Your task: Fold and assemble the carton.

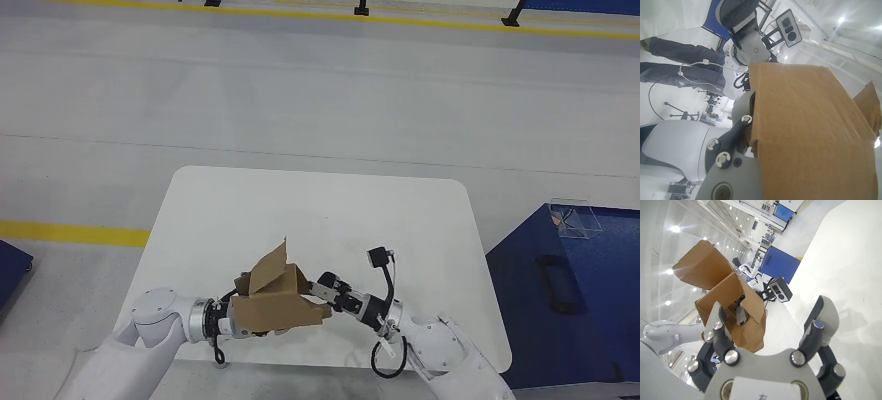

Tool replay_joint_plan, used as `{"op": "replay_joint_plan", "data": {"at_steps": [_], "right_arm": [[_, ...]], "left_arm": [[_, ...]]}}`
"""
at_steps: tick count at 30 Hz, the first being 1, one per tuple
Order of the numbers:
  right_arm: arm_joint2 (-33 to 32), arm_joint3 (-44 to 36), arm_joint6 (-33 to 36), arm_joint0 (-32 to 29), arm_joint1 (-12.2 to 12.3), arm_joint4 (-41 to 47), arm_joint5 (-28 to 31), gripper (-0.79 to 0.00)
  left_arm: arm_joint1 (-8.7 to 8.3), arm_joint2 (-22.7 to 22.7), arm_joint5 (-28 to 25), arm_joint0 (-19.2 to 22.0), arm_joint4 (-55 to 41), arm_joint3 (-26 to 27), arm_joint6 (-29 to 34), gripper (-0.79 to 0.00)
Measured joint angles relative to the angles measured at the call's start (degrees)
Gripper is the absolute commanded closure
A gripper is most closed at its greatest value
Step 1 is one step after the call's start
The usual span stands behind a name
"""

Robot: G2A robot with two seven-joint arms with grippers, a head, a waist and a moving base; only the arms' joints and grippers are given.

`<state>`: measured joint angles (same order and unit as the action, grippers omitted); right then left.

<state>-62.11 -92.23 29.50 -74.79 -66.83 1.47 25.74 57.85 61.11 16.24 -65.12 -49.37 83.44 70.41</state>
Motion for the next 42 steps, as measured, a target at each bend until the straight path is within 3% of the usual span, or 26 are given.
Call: {"op": "replay_joint_plan", "data": {"at_steps": [6, 13, 24, 42], "right_arm": [[-3.9, -0.8, -3.7, -2.1, 0.6, -2.7, -2.9, -0.785], [-0.3, 0.1, -1.7, -0.3, -0.2, -3.2, -7.5, -0.785], [3.9, 2.3, -1.5, 2.8, -1.3, -3.9, -8.0, -0.785], [1.0, 2.5, 1.2, 1.8, -1.2, 1.3, -3.6, -0.785]], "left_arm": [[0.18, -0.1, -0.3, 0.3, -0.7, -0.2, 0.5, 0.0], [0.24, -0.5, -0.6, 0.0, 0.6, 0.4, 0.4, 0.0], [0.33, -0.3, -0.9, 0.0, 1.0, 0.3, -0.2, 0.0], [0.64, 0.2, -1.6, 0.0, -0.2, -0.4, -1.2, 0.0]]}}
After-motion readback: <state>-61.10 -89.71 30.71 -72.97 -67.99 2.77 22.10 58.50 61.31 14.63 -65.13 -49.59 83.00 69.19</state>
